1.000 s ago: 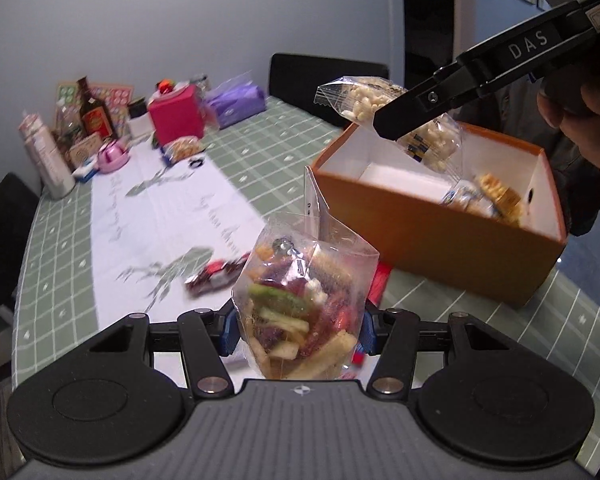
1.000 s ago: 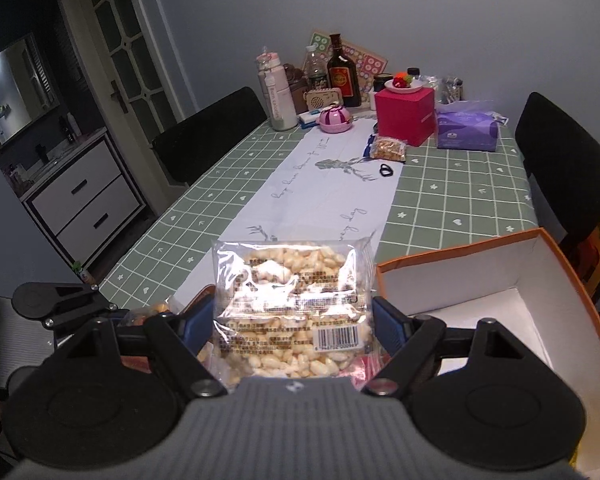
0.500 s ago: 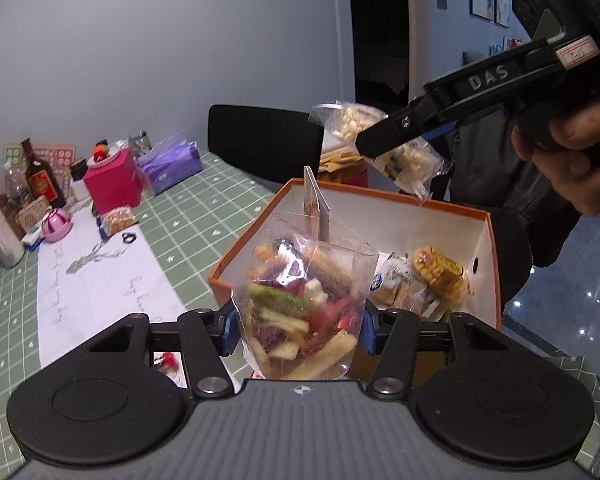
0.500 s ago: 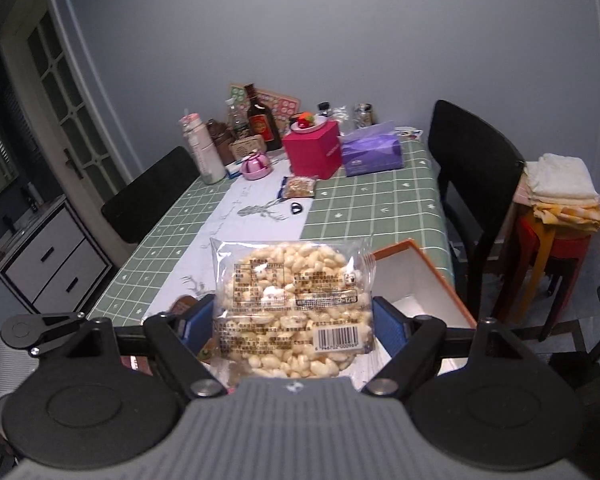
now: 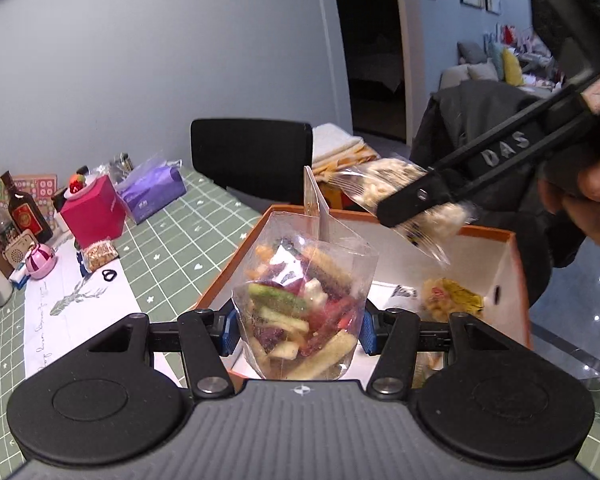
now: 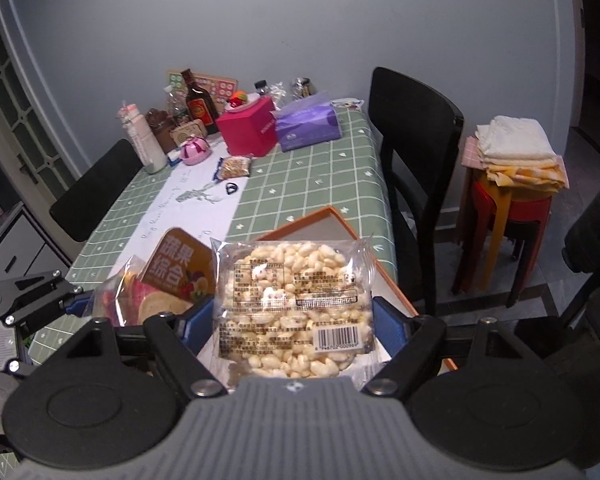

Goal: Organize snacks
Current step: 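Carry both held bags up over the orange box, then open the left tool to drop the chips bag while the right drops the white-snack bag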

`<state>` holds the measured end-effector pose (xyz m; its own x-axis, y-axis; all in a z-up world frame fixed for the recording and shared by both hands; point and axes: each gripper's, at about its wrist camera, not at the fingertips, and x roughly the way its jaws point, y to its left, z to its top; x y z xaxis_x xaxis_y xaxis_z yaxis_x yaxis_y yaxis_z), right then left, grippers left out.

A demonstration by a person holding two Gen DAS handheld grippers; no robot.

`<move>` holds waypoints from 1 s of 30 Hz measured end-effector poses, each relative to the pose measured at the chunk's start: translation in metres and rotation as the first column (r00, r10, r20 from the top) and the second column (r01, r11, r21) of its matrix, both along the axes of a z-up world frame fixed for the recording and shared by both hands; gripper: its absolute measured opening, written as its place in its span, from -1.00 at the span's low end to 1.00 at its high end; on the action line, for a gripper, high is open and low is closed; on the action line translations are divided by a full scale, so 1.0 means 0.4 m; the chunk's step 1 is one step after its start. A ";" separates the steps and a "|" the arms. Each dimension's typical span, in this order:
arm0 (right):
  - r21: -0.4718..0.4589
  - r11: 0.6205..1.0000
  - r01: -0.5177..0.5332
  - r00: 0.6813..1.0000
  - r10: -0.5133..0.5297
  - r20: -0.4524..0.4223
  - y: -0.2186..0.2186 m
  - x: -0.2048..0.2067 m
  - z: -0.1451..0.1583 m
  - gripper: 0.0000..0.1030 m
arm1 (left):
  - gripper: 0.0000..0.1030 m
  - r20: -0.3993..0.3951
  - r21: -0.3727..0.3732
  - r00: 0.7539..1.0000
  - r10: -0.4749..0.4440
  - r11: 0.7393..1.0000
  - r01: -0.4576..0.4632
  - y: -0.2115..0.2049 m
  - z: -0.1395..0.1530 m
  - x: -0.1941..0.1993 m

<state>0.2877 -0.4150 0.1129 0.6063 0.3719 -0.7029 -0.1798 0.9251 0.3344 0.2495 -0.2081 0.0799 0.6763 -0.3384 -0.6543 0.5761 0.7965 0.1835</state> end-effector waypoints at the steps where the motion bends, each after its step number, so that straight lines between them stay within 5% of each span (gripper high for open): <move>1: -0.003 1.000 0.000 1.000 0.000 -0.007 0.002 0.005 -0.009 0.54 | 0.22 0.000 0.010 1.000 0.002 1.000 -0.002 -0.004 -0.008 0.009; 30: -0.118 0.992 0.042 0.982 -0.062 -0.176 0.103 0.181 -0.227 0.54 | 0.22 -0.128 0.178 0.991 0.033 0.984 -0.010 -0.033 -0.189 0.201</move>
